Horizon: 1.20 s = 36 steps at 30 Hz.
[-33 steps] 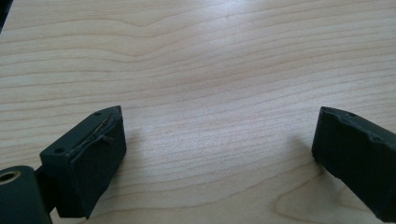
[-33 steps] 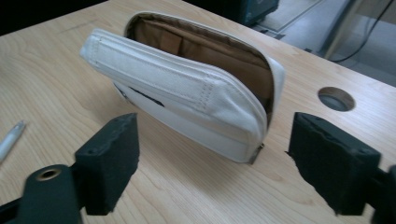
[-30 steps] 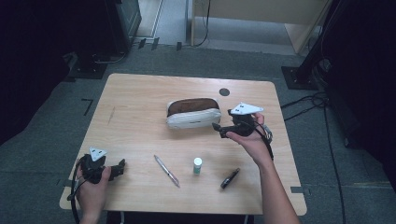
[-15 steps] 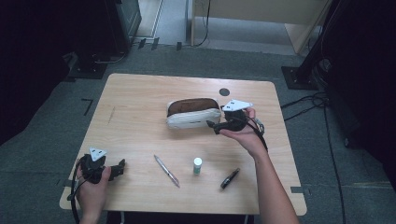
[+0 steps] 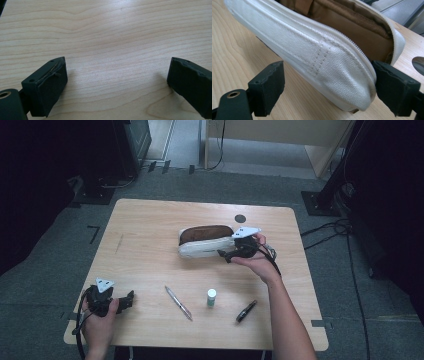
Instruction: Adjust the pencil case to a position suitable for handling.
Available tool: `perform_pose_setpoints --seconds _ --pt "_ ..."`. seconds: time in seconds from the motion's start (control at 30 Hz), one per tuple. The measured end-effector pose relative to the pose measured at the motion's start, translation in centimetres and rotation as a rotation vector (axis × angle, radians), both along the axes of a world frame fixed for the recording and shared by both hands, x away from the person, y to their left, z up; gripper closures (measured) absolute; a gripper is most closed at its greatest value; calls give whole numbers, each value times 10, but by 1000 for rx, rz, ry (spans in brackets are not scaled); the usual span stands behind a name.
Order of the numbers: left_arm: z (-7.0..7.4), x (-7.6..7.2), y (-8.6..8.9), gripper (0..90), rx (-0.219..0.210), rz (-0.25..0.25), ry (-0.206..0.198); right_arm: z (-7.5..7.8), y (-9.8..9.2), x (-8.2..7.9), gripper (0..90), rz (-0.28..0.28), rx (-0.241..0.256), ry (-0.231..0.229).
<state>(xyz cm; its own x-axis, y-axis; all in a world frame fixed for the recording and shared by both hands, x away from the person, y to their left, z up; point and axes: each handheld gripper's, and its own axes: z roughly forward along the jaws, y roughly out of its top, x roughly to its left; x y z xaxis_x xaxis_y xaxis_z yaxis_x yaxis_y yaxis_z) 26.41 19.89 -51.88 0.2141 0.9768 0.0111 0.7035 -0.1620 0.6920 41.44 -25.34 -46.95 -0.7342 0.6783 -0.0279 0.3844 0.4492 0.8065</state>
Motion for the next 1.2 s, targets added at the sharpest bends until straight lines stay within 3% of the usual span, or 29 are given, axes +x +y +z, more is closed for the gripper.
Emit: perform_pose_setpoints --seconds 0.17,0.23,0.3,0.33,0.37,0.4,0.5,0.53,0.63,0.73,0.8,0.97,1.2 --pt "0 0 0 32 0 0 0 -8 3 2 149 8 -35 -8" --pt "0 0 0 32 0 0 0 -12 7 1 223 0 -73 -19" --pt "0 0 0 32 0 0 0 -14 9 -1 365 -1 -103 -67" --pt "0 0 0 32 0 0 0 -14 9 -1 365 -1 -103 -67" --pt "0 0 0 32 0 0 0 -14 7 -3 455 22 -86 -73" --pt "0 0 0 32 -2 1 -2 -14 7 -3 455 22 -86 -73" --pt "0 0 0 32 -1 -3 0 -13 5 -9 647 76 -90 -82" --pt "0 0 0 32 -1 -3 0 -13 5 -9 647 76 -90 -82" --pt "0 0 0 32 -1 -3 0 -9 8 -20 770 82 -129 -111" --pt "0 0 0 32 -2 -3 0 -6 9 -28 800 65 -122 -133" --pt "0 0 0 32 -1 -3 0 -3 9 -37 811 24 -122 -151" --pt "0 0 0 32 -1 -3 0 6 -2 -61 818 -32 -77 -187" --pt "0 0 0 32 -2 -3 1 11 -5 -92 818 -73 -95 -203"
